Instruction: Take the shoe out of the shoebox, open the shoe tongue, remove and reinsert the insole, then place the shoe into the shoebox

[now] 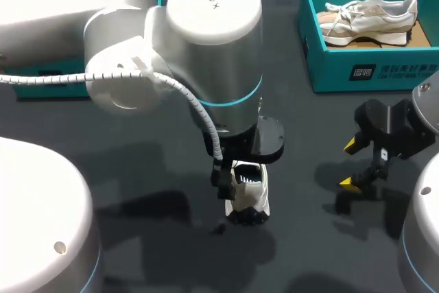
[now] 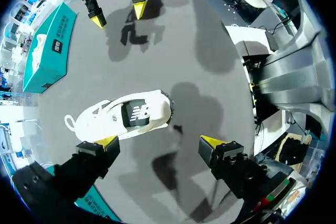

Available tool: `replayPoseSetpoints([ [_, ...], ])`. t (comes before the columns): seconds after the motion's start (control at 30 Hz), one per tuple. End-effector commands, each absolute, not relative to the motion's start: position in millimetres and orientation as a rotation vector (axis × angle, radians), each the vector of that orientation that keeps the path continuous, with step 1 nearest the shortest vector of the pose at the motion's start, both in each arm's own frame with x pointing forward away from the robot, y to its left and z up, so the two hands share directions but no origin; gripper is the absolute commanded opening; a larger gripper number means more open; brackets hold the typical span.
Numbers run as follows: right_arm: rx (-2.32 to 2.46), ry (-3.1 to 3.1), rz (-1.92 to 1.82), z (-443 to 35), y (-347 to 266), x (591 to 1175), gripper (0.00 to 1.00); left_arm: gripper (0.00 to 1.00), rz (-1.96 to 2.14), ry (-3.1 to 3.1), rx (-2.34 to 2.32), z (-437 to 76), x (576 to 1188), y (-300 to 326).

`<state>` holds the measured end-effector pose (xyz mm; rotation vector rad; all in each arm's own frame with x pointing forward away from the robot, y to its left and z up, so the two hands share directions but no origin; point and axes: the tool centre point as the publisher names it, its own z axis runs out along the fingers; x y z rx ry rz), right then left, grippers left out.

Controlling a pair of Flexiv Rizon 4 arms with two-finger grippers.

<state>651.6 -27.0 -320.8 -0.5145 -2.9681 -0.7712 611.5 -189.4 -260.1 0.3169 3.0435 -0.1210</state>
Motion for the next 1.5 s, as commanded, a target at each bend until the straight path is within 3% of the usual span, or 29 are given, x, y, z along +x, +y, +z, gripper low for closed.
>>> replayPoseSetpoints([
  [0.03, -0.516, -2.972, -0.77, -320.4, -27.2, 649.0, 1.0, 1.0, -0.118, 3.064, 0.293, -275.2, 611.3, -197.9],
  [0.53, -0.516, -2.972, -0.77, -320.4, -27.2, 649.0, 1.0, 1.0, -0.101, 3.095, 0.069, -321.5, 607.7, -215.6],
  [0.97, -0.516, -2.972, -0.77, -320.4, -27.2, 649.0, 1.0, 0.71, -0.054, 3.124, -0.045, -359.7, 605.3, -226.2],
  [1.5, -0.516, -2.972, -0.77, -320.4, -27.2, 649.0, 1.0, 0.55, -0.018, 3.137, -0.085, -382.6, 603.0, -230.1],
])
